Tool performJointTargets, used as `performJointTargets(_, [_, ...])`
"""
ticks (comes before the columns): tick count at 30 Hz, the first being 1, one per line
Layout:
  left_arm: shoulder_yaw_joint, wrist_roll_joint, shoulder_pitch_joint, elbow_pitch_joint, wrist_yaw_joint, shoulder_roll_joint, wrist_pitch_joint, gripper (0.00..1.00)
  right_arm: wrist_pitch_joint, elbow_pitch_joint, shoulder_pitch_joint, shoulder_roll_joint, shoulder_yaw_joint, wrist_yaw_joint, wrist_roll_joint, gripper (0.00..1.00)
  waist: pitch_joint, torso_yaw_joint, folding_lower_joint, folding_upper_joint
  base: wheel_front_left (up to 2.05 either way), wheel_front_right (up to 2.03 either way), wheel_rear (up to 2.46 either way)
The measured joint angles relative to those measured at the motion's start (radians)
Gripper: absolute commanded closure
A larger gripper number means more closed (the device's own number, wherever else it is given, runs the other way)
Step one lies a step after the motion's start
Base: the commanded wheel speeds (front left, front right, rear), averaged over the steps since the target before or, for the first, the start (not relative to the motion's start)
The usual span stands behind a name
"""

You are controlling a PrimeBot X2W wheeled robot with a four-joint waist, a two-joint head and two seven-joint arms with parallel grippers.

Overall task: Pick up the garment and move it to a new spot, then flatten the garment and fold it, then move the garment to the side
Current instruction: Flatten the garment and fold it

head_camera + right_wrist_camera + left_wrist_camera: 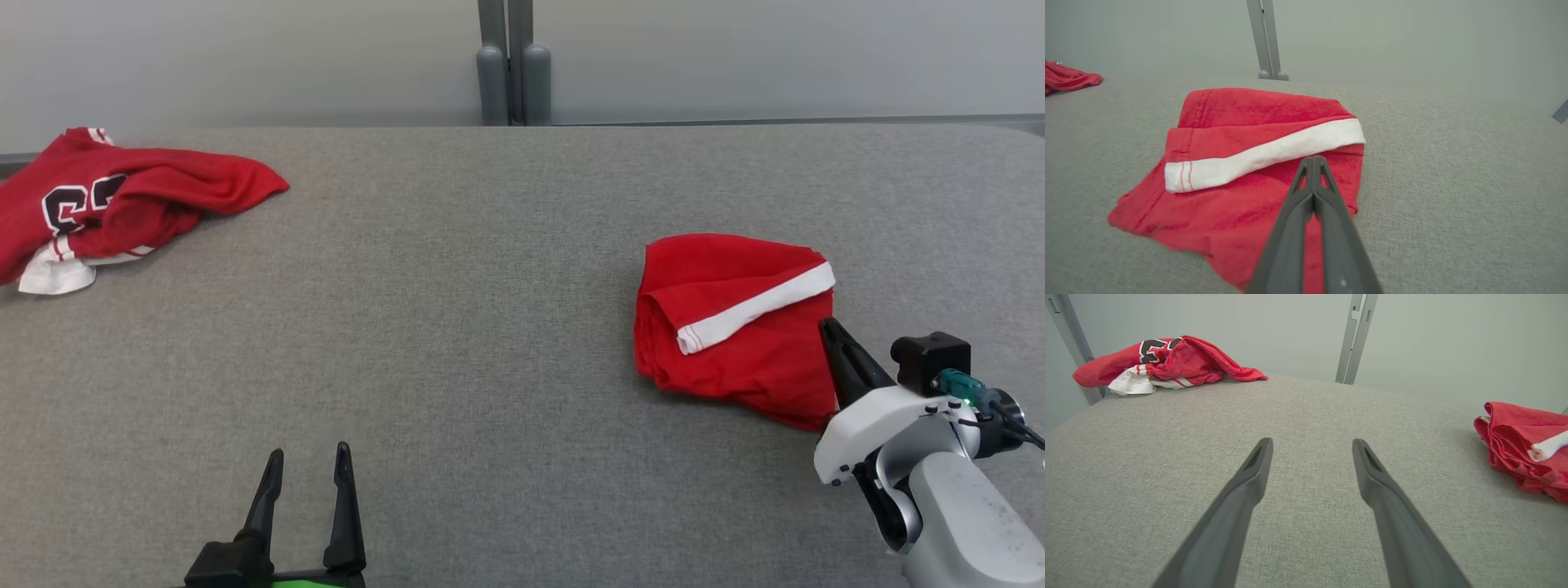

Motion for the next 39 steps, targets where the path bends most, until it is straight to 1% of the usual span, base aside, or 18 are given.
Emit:
performJointTargets(5, [-0.005, -0.006, -0.023, 0.006, 0.0, 0.0, 0.0, 0.0, 0.035, 0.122, -0.058, 0.002, 0.016, 0.0, 0.004, 1.0, 0.029, 0.047, 0.0, 0.0, 0.0, 0.0, 0.0])
performJointTargets(14, [-0.009, -0.006, -0.043, 0.004, 0.002, 0.0, 0.0, 0.0, 0.064, 0.249, -0.13, 0.0, 0.041, 0.0, -0.005, 1.0, 0.074, 0.094, 0.0, 0.0, 0.0, 0.0, 0.0])
performJointTargets(22, [-0.013, -0.006, -0.052, 0.007, 0.003, 0.0, 0.0, 0.0, 0.041, 0.26, -0.187, 0.018, 0.102, 0.0, 0.002, 1.0, 0.089, 0.102, 0.0, -0.0001, 0.0, 0.0, 0.0])
performJointTargets(26, [-0.032, -0.008, -0.063, 0.011, 0.002, 0.0, 0.0, 0.0, 0.037, 0.253, -0.221, 0.014, 0.126, 0.0, 0.018, 1.0, 0.092, 0.108, 0.0, 0.0, 0.0, 0.0, 0.0])
performJointTargets(32, [-0.08, -0.017, -0.083, 0.018, -0.003, 0.0, 0.0, 0.0, 0.054, 0.243, -0.28, -0.012, 0.145, 0.0, 0.029, 1.0, 0.109, 0.132, 0.0, 0.0, 0.0, 0.0, 0.0])
performJointTargets(39, [-0.124, -0.052, -0.103, 0.022, 0.003, 0.0, 0.0, 0.0, 0.088, 0.262, -0.351, -0.058, 0.137, 0.0, 0.028, 1.0, 0.143, 0.18, 0.0, 0.0, 0.0, 0.0, 0.0])
